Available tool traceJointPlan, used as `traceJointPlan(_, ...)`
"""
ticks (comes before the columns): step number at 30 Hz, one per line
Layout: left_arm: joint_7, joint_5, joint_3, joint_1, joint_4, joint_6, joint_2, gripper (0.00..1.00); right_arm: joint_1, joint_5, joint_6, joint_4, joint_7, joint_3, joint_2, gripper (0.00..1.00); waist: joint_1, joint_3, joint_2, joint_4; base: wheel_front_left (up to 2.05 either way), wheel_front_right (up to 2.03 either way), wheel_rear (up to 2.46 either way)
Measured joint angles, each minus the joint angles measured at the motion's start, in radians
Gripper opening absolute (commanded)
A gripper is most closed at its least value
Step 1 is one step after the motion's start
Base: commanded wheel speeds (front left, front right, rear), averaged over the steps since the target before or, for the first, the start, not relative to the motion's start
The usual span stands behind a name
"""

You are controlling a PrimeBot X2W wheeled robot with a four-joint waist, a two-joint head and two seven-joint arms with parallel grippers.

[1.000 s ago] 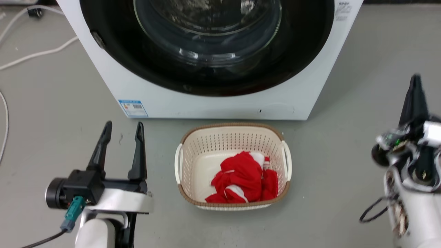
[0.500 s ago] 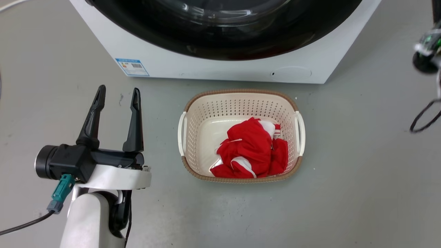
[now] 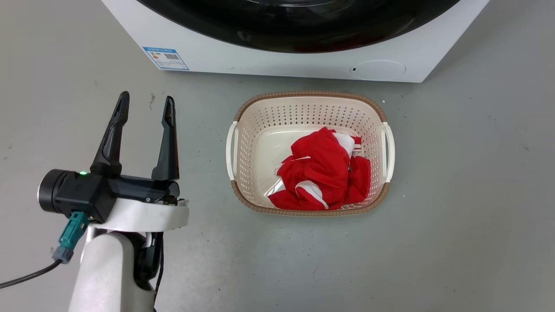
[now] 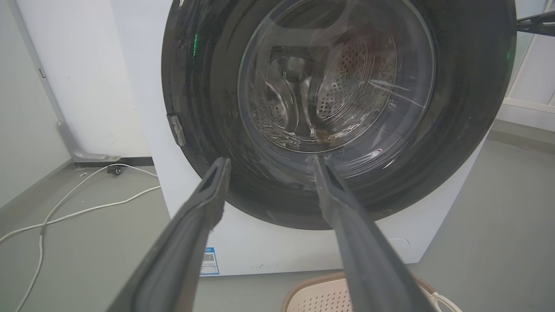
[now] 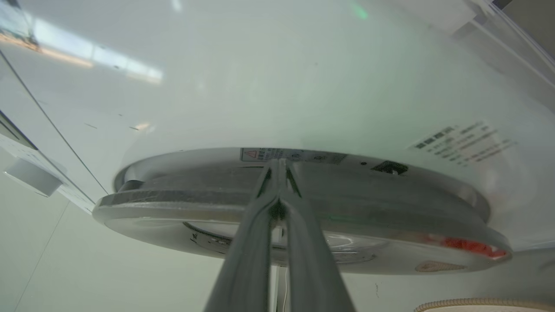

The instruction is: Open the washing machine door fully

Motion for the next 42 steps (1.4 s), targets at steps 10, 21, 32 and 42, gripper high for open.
traceJointPlan(10,0.000,-0.009,-0.010,-0.021,-0.001,0.000,0.009,1.00,-0.139,-0.063,0.000,0.121,0.070,0.062,0.024,0.00,0.0000,0.033,0.0000,0.010,0.00,0.00,0.00)
traceJointPlan(21,0.000,-0.009,-0.005,-0.026,0.007,0.000,0.005,1.00,-0.124,-0.050,0.000,0.073,0.230,0.077,0.048,0.00,0.0000,0.027,0.0000,0.008,0.00,0.00,0.00)
traceJointPlan(32,0.000,0.001,-0.006,-0.012,0.035,0.000,0.001,1.00,0.045,0.001,0.000,-0.069,0.418,0.091,0.038,0.00,-0.0001,-0.040,0.0000,-0.011,0.00,0.00,0.00)
traceJointPlan(42,0.000,0.011,-0.001,0.056,0.067,0.000,-0.004,1.00,0.259,0.048,0.000,-0.199,0.524,0.121,0.072,0.00,-0.0002,-0.155,0.0000,-0.025,0.00,0.00,0.00)
